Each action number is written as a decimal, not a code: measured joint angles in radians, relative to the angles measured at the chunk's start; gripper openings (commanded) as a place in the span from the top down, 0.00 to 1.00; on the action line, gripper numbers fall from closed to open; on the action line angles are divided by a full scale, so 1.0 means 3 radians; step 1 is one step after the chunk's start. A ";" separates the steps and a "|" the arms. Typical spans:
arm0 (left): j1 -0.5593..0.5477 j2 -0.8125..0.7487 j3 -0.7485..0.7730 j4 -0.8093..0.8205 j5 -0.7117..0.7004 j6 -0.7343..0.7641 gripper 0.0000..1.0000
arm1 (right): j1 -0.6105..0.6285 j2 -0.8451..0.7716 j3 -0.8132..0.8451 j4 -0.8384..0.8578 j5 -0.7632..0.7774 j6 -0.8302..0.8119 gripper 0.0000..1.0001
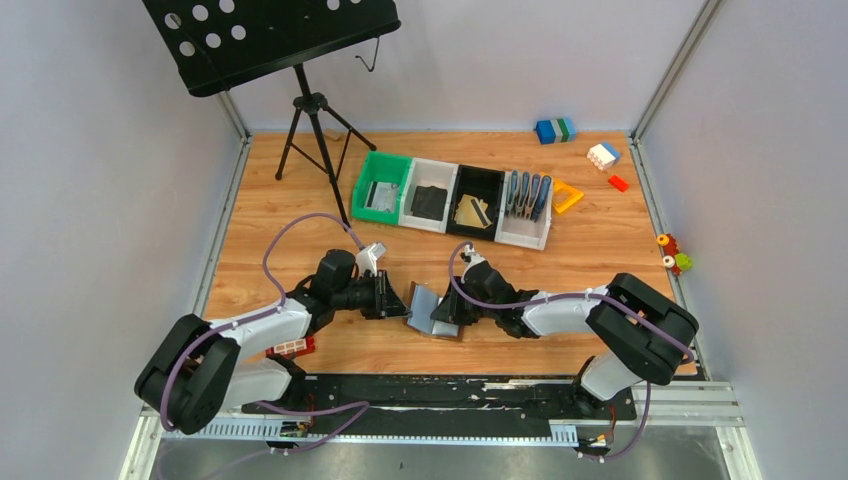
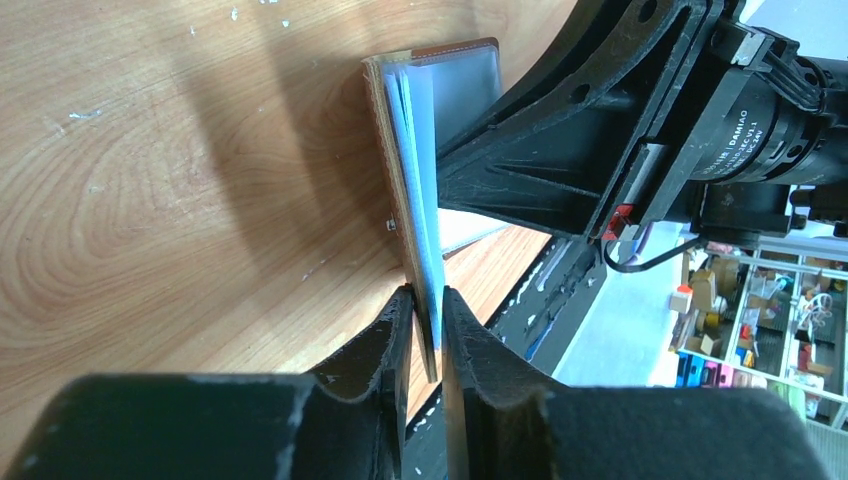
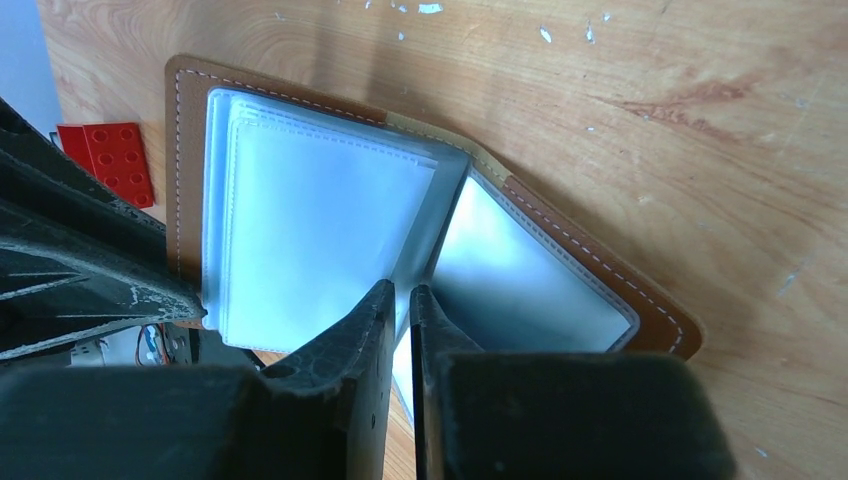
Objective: Take the credit cards out of the card holder
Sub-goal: Remove the credit card from the card holder.
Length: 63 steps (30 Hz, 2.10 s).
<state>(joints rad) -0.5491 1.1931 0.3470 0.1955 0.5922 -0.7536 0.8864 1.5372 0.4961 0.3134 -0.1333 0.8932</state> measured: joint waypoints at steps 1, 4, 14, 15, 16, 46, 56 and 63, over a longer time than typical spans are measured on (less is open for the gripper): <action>0.0000 0.0003 0.0000 0.0003 0.0005 0.0000 0.76 | 0.0000 0.0000 0.0000 0.0000 -0.0003 0.0000 0.88; 0.0000 0.0033 0.0000 0.0013 0.0011 -0.0001 0.75 | 0.0000 0.0000 0.0000 0.0000 -0.0011 0.0000 0.88; 0.0000 0.0081 0.0008 0.0015 0.0046 -0.0024 0.98 | 0.0000 -0.0006 -0.0027 0.0027 -0.0023 0.0008 0.89; 0.0000 0.0081 0.0011 0.0014 0.0050 -0.0027 1.00 | 0.0000 -0.0008 -0.0032 0.0034 -0.0023 0.0009 0.88; 0.0000 0.0081 0.0014 0.0013 0.0057 -0.0023 1.00 | 0.0000 -0.0013 -0.0039 0.0042 -0.0023 0.0009 0.85; -0.0003 -0.0221 0.0356 -0.0965 -0.0173 0.0360 1.00 | 0.0011 0.0025 0.0436 -0.0196 -0.0189 0.0000 0.31; -0.0003 -0.0305 0.0356 -0.1066 -0.0266 0.0378 1.00 | 0.0011 0.0228 0.0448 -0.0112 -0.0202 0.0062 0.54; -0.0003 -0.0359 0.0356 -0.1119 -0.0299 0.0417 1.00 | 0.0011 0.0123 0.0439 -0.0334 -0.0042 -0.0023 0.59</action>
<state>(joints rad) -0.5499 1.0855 0.4538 -0.1402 0.5026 -0.6285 0.8898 1.5742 0.6277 0.2131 -0.1459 0.8864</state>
